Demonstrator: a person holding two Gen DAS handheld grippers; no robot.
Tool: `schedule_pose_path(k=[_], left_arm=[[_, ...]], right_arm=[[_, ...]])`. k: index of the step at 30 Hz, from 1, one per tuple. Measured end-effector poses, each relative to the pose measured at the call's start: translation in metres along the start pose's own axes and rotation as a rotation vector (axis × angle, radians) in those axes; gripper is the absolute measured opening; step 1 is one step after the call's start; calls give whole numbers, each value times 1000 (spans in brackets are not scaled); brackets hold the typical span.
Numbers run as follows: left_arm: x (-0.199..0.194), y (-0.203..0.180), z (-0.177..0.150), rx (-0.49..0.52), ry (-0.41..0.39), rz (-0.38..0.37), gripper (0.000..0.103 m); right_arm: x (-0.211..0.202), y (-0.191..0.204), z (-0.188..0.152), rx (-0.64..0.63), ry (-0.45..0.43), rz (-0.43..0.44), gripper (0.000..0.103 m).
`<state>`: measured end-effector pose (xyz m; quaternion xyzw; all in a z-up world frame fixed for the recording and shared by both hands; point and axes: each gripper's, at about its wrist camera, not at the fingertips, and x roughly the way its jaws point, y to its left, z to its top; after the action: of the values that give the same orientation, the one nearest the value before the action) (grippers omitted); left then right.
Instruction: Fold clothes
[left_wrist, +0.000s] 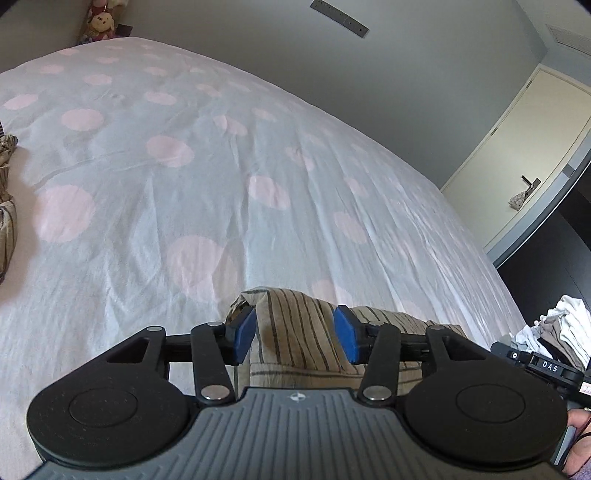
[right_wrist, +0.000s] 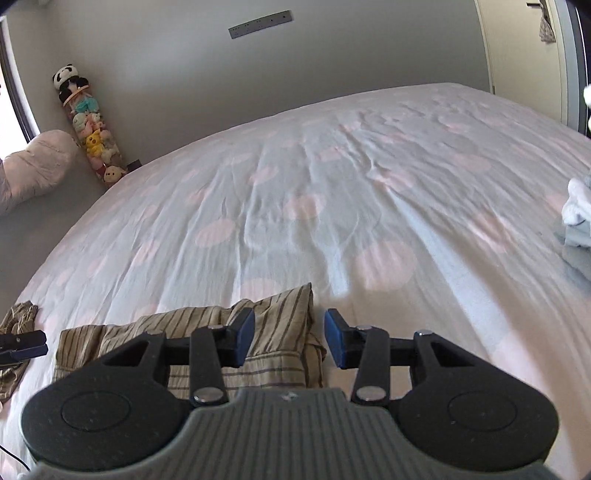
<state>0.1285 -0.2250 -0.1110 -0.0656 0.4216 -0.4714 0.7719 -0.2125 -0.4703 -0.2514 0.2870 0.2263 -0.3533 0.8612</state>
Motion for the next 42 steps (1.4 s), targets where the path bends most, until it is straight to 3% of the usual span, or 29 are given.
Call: schedule_pose_path(k=[4,6,8,13,21,24,29,32,36,40,42], left_arm=[[22,10,-4,-30,8,8,40],[32,16,-6,-29,27,24,17],[38,23,-8,-31,42,29,9],[50,33,-13,-42,65,41,5],[36,43,-15,-88,6,69,5],[19,40,-17,-109,-33,92,6],[-17,33,-20,-151,-85,114,12],[-32,6,-23,-70,-97,87,12],[-43,-27,-45,-34,-74,4,16],[-38,-56,-68,18,-2,-20,28],[-36,-71,-79,53,24,-21,37]], right_arm=[[22,-16,-8,94,20,47,46],[32,-24,-11,124,26,75,43],[42,-30,-13,150,37,106,16],[59,-35,-20,140,94,98,9],[58,-45,-23,174,70,85,8],[48,-52,-23,204,26,47,23],[20,-66,-23,298,-41,52,24],[1,-59,-21,293,-74,97,24],[-17,-36,-21,291,-34,214,26],[-34,3,-39,221,40,246,29],[-37,22,-52,188,92,219,28]])
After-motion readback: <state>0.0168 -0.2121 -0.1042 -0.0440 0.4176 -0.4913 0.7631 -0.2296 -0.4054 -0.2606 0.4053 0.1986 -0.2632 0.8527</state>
